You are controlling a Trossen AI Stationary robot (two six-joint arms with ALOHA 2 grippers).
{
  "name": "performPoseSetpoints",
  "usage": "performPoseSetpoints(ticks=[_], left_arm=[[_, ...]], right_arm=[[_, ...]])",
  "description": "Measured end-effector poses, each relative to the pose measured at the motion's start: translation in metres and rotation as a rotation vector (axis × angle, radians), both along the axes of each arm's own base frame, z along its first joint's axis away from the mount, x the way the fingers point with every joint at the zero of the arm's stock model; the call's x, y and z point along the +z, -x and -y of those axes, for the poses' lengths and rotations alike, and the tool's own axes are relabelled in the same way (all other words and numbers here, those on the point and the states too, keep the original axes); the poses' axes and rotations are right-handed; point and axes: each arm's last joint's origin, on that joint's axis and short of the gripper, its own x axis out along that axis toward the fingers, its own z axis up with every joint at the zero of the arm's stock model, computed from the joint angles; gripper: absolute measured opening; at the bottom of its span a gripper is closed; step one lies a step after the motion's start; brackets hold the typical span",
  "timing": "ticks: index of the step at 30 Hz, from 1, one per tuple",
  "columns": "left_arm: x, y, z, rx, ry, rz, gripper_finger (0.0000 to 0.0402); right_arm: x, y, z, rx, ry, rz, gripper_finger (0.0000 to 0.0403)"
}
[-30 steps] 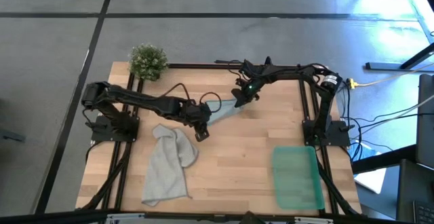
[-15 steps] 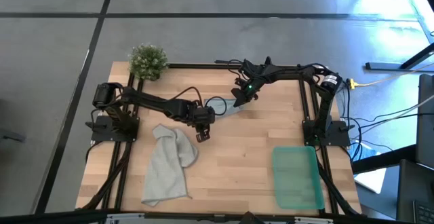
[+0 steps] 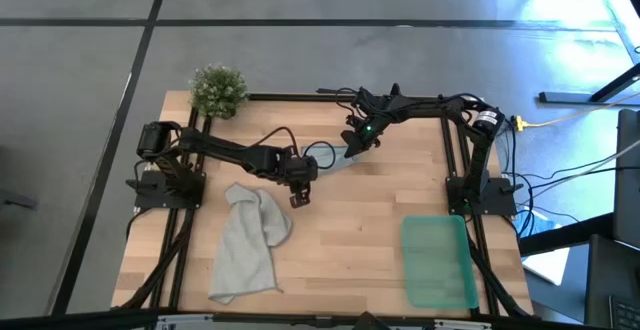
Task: Roll microfiber towels into tight, uniform cylinder then place into a basket
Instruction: Roll the blue towel
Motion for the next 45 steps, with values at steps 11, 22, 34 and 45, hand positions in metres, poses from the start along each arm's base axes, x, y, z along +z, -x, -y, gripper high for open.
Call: performPoseSetpoints(ticks=[11, 22, 34, 45], left_arm=[[-0.005, -0.003, -0.022, 0.029, 0.028, 0.004, 0.0093], [-0.035, -0.01, -0.024, 0.004, 0.031, -0.082, 0.009], [-0.043, -0.01, -0.027, 0.008, -0.027, -0.121, 0.009], [-0.046, -0.01, -0.028, 0.002, 0.016, -0.137, 0.0012]], right_arm=[[0.0, 0.0, 0.0, 0.015, 0.014, 0.011, 0.001], [0.0, 0.0, 0.0, 0.02, 0.015, 0.011, 0.001], [0.0, 0.0, 0.0, 0.022, 0.013, 0.012, 0.001], [0.0, 0.001, 0.0, 0.02, 0.024, 0.003, 0.001]])
